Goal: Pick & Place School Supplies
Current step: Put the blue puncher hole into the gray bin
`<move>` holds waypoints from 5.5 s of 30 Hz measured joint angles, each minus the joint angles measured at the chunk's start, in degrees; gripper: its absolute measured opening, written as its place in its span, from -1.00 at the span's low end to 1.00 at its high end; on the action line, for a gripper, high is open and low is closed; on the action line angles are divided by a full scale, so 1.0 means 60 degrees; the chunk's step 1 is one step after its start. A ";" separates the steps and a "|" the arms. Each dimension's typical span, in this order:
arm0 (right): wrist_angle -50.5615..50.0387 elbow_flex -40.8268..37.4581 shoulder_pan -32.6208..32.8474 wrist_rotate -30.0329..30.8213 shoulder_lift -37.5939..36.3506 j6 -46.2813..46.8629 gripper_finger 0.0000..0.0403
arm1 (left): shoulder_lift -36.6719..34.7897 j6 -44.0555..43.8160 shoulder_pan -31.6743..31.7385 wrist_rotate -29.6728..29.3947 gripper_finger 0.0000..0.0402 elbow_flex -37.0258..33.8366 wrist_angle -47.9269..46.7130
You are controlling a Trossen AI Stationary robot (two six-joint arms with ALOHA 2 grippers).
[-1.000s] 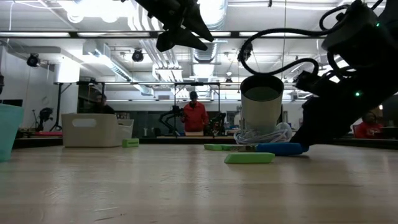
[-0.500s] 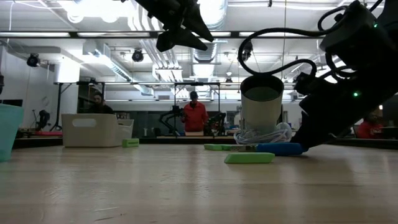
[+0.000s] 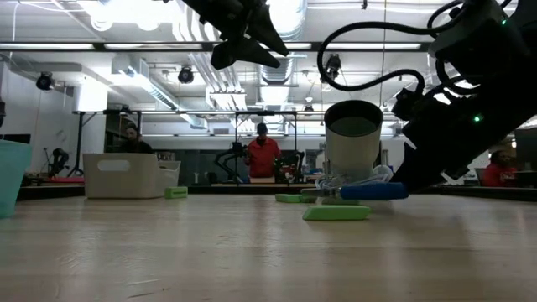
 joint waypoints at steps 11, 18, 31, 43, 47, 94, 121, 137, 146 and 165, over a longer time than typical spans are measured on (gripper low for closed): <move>-0.0008 0.0006 0.0004 0.0111 -0.0470 0.0031 -0.83 | 0.0000 0.0000 0.0004 -0.0002 -0.24 0.0000 0.0000; -0.0140 -0.0074 0.0004 0.0133 -0.1670 -0.0238 -0.83 | 0.0000 -0.0002 0.0004 0.0001 -0.24 0.0000 0.0000; -0.0226 -0.0110 -0.0004 0.1316 -0.4142 -0.1159 -0.83 | 0.0000 -0.0002 0.0004 -0.0002 -0.24 0.0000 -0.0007; -0.0872 -0.0044 -0.0004 0.3919 -0.4727 -0.3011 -0.83 | 0.0000 -0.0004 0.0004 -0.0002 -0.24 0.0000 -0.0007; -0.0854 0.0175 -0.0011 0.4694 -0.4688 -0.3463 -0.83 | 0.0000 -0.0003 0.0004 -0.0002 -0.24 0.0000 -0.0011; -0.0586 0.1125 -0.0754 0.5375 -0.4670 -0.4866 -0.82 | 0.0068 -0.4604 -0.0028 0.0504 -0.25 0.0000 0.1256; 0.1639 0.1128 -0.1181 0.3383 -0.4666 -0.6874 -0.82 | 0.1244 -0.4396 -0.0113 0.1543 -0.25 0.0009 0.4752; 0.2056 0.1132 -0.1385 0.3438 -0.4666 -0.6922 -0.82 | 0.1246 -0.4460 -0.0113 0.1571 -0.25 0.0007 0.4700; 0.2231 0.1129 -0.1388 0.3219 -0.4670 -0.7009 -0.82 | 0.1242 -0.4466 -0.0113 0.1568 -0.25 0.0000 0.4666; 0.2480 0.1132 -0.1399 0.2431 -0.4670 -0.6894 -0.82 | 0.1246 -0.4277 -0.0113 0.1383 -0.25 -0.0004 0.4318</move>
